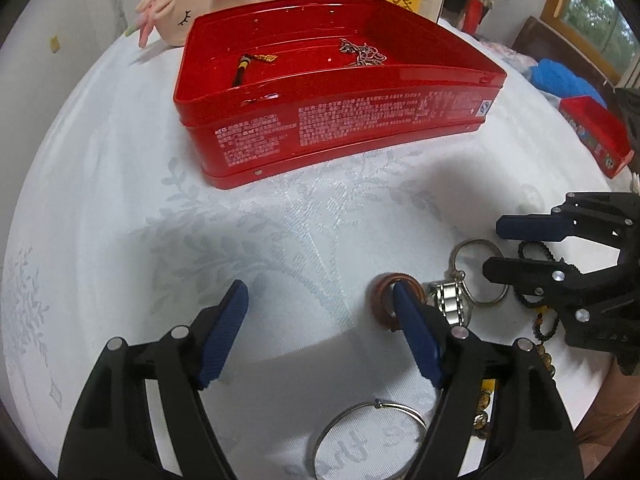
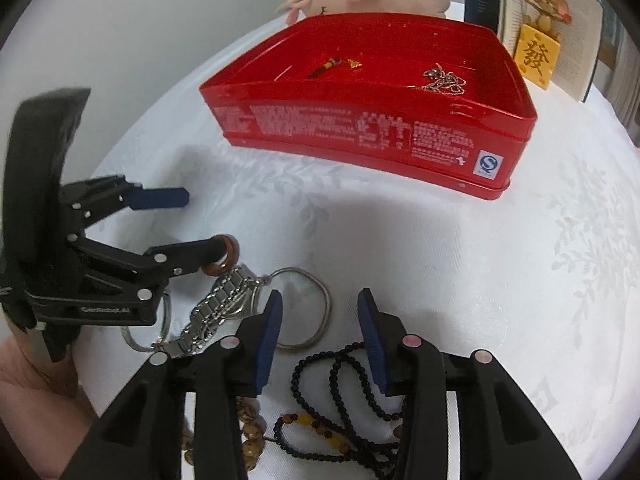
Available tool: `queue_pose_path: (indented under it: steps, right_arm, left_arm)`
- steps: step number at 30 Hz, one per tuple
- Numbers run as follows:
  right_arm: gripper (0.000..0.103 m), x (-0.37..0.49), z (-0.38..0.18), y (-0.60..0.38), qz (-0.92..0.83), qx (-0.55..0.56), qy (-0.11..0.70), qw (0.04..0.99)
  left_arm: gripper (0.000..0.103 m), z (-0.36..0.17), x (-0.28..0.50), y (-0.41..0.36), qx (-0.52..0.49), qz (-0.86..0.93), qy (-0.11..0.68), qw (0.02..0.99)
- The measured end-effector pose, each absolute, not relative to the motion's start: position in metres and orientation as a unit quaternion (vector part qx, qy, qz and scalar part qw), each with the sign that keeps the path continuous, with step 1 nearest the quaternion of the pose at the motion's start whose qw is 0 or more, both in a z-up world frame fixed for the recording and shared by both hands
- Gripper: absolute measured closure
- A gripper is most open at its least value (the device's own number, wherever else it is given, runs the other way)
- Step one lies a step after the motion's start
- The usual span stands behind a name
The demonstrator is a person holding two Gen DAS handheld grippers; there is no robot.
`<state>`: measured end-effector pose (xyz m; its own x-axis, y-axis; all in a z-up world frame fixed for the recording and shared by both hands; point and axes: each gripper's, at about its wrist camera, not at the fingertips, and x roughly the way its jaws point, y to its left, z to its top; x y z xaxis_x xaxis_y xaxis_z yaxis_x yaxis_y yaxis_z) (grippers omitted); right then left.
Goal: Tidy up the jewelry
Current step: 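Move both tools back toward the remaining jewelry, left tool reaching the wooden ring, then grasp the brown wooden ring with the left tool while the right tool grasps a silver ring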
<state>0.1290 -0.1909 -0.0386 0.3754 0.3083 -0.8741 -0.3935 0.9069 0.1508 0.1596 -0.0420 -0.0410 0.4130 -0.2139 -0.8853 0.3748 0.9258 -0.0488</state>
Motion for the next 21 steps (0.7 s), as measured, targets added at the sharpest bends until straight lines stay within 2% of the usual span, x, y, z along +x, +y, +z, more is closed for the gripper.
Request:
queue_pose_path:
  steps: [2, 4, 8, 9, 12, 13, 21]
  right_arm:
    - [0.073, 0.128, -0.039, -0.188, 0.204, -0.060, 0.514, 0.831]
    - [0.081, 0.128, -0.039, -0.187, 0.195, -0.074, 0.511, 0.834]
    - [0.099, 0.132, -0.040, -0.190, 0.192, -0.075, 0.511, 0.834]
    - [0.099, 0.134, -0.040, -0.192, 0.191, -0.072, 0.511, 0.835]
    - [0.099, 0.142, -0.039, -0.197, 0.179, -0.060, 0.506, 0.841]
    - [0.099, 0.145, -0.038, -0.200, 0.172, -0.055, 0.504, 0.845]
    - [0.099, 0.165, -0.034, -0.230, 0.148, -0.001, 0.505, 0.850]
  left_arm:
    - [0.030, -0.041, 0.160, -0.042, 0.081, -0.177, 0.512, 0.836]
    - [0.036, -0.041, 0.161, -0.041, 0.087, -0.176, 0.510, 0.838]
    - [0.060, -0.038, 0.161, -0.039, 0.091, -0.175, 0.505, 0.840]
    - [0.063, -0.038, 0.162, -0.038, 0.091, -0.176, 0.505, 0.840]
    - [0.081, -0.037, 0.166, -0.035, 0.084, -0.174, 0.505, 0.841]
    - [0.092, -0.037, 0.168, -0.034, 0.082, -0.172, 0.505, 0.842]
    - [0.094, -0.036, 0.188, -0.018, 0.048, -0.147, 0.505, 0.849]
